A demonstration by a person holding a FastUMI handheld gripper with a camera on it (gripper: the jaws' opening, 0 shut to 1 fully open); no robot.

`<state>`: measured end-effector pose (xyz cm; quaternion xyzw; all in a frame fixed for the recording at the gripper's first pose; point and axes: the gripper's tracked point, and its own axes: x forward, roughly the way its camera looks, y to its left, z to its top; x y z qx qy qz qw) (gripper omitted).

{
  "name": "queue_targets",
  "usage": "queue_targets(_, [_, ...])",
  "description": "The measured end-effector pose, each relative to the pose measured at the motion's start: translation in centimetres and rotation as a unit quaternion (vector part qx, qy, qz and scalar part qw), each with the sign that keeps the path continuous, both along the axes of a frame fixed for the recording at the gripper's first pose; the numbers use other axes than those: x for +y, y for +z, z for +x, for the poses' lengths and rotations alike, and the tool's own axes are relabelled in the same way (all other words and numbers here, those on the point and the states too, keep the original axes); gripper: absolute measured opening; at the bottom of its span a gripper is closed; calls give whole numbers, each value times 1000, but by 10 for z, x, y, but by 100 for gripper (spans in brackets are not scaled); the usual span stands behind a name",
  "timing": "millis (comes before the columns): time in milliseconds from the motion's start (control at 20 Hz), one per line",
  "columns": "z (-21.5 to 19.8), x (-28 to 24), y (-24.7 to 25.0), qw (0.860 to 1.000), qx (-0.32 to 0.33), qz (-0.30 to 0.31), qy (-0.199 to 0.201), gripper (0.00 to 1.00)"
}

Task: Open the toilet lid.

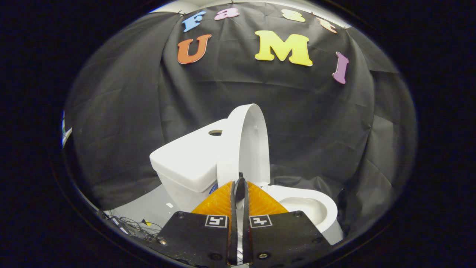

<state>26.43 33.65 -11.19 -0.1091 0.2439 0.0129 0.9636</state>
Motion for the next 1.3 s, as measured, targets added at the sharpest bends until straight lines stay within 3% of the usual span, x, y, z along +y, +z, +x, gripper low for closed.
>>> queue_targets(250, [2,0,1,999,15,22,-23,8])
queue_targets(500, [2,2,0,999,26,29,-14,9])
queue_targets(600, [1,1,-11,997,58,55,-5,20])
queue_targets(750, [-6,-10,-25,987,103,118,-23,52])
queue_targets(800, [-10,-15,-24,986,101,130,-28,53])
queue_targets(950, [-19,-14,-24,987,90,129,-4,90])
queue_targets(1100, [-41,-5,-26,988,91,112,46,96])
queue_targets(1300, [-56,-20,1,990,63,111,60,96])
